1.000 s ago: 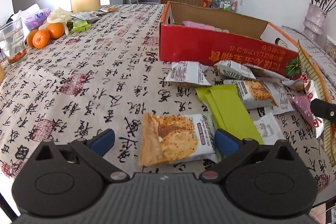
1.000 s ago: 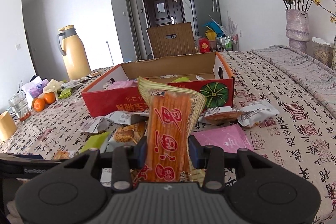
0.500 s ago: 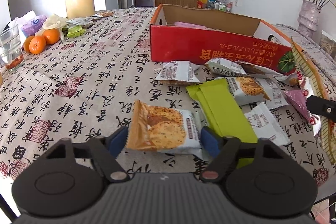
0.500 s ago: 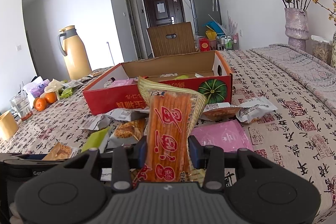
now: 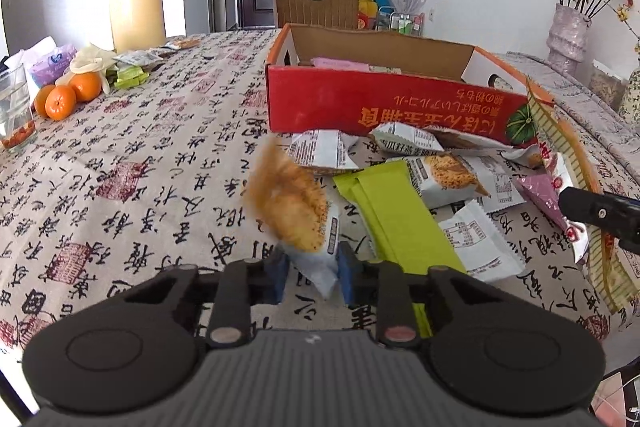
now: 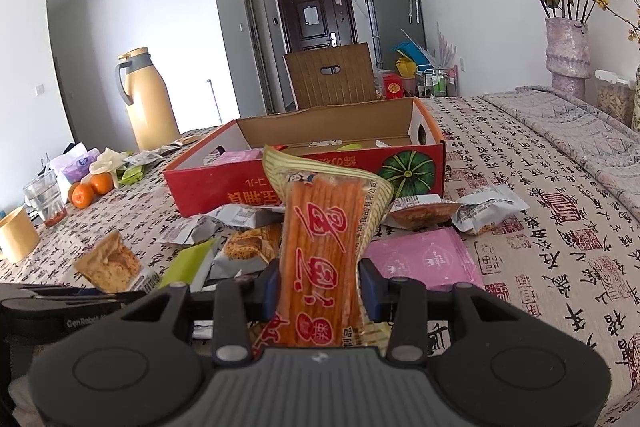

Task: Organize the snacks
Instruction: 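Hold the orange spicy strip packet in the right tool while the left tool grasps a biscuit packet, then carry both packets into the cardboard box and open both tools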

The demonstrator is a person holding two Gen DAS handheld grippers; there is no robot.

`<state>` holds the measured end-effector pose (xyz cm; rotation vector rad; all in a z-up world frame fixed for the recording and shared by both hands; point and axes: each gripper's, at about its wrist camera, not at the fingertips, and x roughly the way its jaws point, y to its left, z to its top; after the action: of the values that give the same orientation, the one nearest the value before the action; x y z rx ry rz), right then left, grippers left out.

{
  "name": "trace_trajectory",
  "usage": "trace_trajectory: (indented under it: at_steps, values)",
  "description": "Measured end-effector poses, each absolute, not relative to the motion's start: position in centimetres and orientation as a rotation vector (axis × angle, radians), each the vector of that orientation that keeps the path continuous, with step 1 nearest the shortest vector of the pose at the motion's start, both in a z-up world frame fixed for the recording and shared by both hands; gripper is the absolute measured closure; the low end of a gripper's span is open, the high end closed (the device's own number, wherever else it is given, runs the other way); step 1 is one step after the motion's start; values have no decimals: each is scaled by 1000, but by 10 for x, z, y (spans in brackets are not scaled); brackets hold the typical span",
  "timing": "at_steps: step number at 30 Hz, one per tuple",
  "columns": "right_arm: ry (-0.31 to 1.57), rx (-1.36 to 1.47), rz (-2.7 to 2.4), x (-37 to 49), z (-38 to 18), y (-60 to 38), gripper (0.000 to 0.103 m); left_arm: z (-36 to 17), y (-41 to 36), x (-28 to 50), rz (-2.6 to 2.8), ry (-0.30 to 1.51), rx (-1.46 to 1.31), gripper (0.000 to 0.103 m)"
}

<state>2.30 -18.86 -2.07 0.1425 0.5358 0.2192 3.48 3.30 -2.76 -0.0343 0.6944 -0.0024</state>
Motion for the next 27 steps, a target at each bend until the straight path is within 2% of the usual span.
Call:
trace_trajectory:
  at_steps: [3,27]
  values:
    - [538,142,221,24,-21,-189,63,-26,32,35,-6,684,-31,87]
    - [517,123,224,44,-13,-188,63,16,27,47,-31,550,-10,88]
